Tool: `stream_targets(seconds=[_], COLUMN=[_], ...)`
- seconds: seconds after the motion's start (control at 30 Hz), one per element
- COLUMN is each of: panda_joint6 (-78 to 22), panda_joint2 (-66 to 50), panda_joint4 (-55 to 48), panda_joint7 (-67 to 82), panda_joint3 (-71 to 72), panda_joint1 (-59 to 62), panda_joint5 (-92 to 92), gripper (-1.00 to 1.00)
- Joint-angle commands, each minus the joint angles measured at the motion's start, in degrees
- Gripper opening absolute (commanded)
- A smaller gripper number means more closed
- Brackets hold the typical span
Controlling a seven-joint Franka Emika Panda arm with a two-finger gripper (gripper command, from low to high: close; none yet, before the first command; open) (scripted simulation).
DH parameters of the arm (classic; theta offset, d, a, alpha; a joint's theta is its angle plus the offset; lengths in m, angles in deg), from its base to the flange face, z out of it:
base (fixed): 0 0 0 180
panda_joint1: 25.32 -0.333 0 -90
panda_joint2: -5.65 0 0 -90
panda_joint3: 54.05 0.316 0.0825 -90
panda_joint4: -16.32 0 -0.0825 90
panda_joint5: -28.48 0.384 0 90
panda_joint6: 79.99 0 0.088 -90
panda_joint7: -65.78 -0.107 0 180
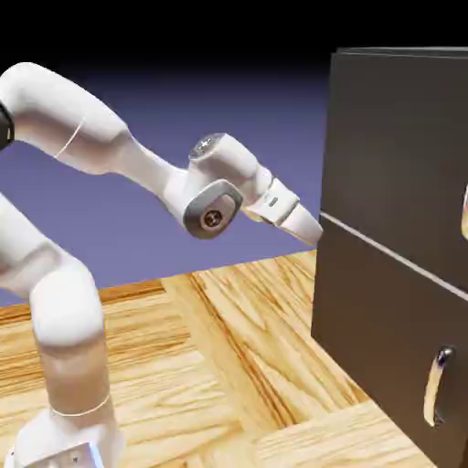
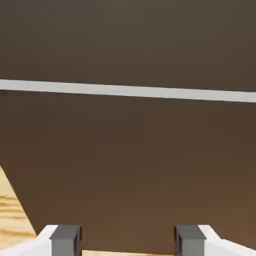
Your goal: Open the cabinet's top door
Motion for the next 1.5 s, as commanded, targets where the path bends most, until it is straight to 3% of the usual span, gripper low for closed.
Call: stream_targets(seconds=[0.0,1.47], panda_joint6=[0.18,7.86], panda_joint2=[0.77,34.39], panda_joint4=[-0.93,-41.39], panda_joint7=[-1.12,-50.14], panda_joint3=[-1.72,-76.96], panda_joint1=[-1.3,-58.18], panda_joint5=[-2.5,-111.51], gripper=[0.0,0.0])
